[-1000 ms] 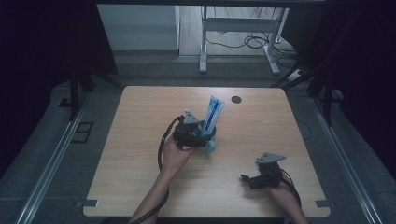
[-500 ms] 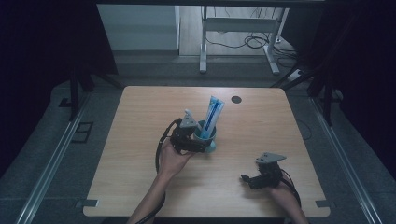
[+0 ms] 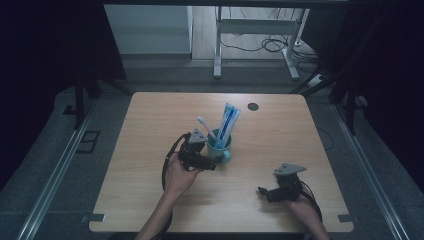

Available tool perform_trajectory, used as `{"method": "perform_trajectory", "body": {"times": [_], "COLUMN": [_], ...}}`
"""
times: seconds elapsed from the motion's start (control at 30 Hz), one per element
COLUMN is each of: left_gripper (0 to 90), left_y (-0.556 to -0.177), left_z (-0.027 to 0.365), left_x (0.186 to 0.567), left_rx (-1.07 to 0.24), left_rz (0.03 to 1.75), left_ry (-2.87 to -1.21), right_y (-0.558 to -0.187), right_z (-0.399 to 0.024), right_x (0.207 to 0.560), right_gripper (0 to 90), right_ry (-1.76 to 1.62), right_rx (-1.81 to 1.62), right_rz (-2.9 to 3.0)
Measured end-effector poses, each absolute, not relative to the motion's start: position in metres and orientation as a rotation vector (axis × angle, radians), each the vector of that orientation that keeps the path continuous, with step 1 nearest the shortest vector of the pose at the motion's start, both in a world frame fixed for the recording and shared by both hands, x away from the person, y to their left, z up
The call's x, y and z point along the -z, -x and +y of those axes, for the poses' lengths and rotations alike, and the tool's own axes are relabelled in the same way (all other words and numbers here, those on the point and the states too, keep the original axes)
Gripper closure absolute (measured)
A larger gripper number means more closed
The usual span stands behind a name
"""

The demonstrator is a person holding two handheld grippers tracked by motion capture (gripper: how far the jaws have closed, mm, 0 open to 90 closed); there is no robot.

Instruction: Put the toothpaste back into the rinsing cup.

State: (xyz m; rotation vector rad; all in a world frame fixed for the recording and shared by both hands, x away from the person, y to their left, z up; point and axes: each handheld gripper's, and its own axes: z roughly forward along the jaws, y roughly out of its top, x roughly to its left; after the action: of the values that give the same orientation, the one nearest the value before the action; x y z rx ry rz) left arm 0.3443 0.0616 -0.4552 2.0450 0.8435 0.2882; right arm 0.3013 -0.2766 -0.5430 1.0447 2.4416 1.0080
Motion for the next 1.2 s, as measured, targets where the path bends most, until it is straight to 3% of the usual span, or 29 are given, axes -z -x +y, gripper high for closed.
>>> {"method": "perform_trajectory", "body": {"times": [0.3, 1.2], "left_gripper": [6.1, 3.1], "left_y": [-0.338, -0.313], "left_z": [0.069, 0.106], "left_x": [0.458, 0.460], "left_rx": [-0.306, -0.375], "left_rz": [0.849, 0.861], "left_ry": [-2.053, -2.093], "right_y": [-0.301, -0.301], "right_z": [-0.277, -0.276], "right_x": [0.543, 0.543], "right_gripper": [2.5, 2.5], "right_ry": [-1.046, -1.047], "right_rx": [-1.008, -1.008], "right_rz": [2.441, 2.441]}}
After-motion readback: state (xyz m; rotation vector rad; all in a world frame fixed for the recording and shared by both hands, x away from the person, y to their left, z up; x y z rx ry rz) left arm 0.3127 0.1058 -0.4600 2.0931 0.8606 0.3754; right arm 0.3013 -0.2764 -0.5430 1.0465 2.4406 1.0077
